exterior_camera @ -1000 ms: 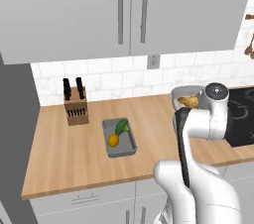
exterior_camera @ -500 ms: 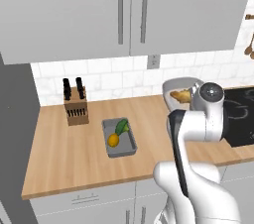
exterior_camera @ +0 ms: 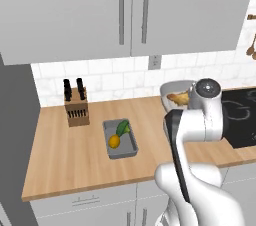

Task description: Take the meat container that has the chicken drumstick and place it on the second highest rack of the freezer. Then take the vegetable container that has the lemon and broccoli and place it on the highest rack of the freezer.

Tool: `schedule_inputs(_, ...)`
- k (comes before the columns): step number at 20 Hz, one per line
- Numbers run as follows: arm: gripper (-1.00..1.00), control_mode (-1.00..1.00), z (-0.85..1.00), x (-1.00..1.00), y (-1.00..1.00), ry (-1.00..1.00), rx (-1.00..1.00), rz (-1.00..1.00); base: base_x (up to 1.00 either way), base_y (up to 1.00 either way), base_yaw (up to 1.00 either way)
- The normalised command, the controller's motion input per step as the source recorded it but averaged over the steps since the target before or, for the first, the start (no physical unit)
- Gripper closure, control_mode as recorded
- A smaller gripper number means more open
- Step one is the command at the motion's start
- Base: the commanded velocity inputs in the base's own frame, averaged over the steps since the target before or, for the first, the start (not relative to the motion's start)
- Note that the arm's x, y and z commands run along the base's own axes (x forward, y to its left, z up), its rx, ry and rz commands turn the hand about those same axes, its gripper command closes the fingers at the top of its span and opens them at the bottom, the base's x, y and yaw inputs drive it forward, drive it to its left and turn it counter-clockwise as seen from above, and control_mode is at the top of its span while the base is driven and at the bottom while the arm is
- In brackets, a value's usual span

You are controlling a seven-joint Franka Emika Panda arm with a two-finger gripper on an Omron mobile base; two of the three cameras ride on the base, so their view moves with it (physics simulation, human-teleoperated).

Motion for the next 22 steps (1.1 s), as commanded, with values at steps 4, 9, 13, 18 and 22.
schedule_inputs(4, 1.0, -1.0, -0.2, -0.18, 0.17, -0.01, 0.1, 0.0, 0.0, 0.0, 0.0)
schedule_inputs(9, 1.0, -1.0, -0.33, -0.02, 0.12, -0.02, 0.27, 0.01, 0.0, 0.0, 0.0)
schedule_inputs(13, 1.0, -1.0, -0.01, 0.0, 0.04, 0.0, 0.06, 0.0, 0.0, 0.0, 0.0)
schedule_inputs(18, 1.0, 1.0, 0.0, 0.0, 0.0, 0.0, 0.0, 0.0, -0.22, 0.01, 0.0)
schedule_inputs(22, 1.0, 1.0, 0.0, 0.0, 0.0, 0.0, 0.0, 0.0, -0.71, 0.28, 0.06)
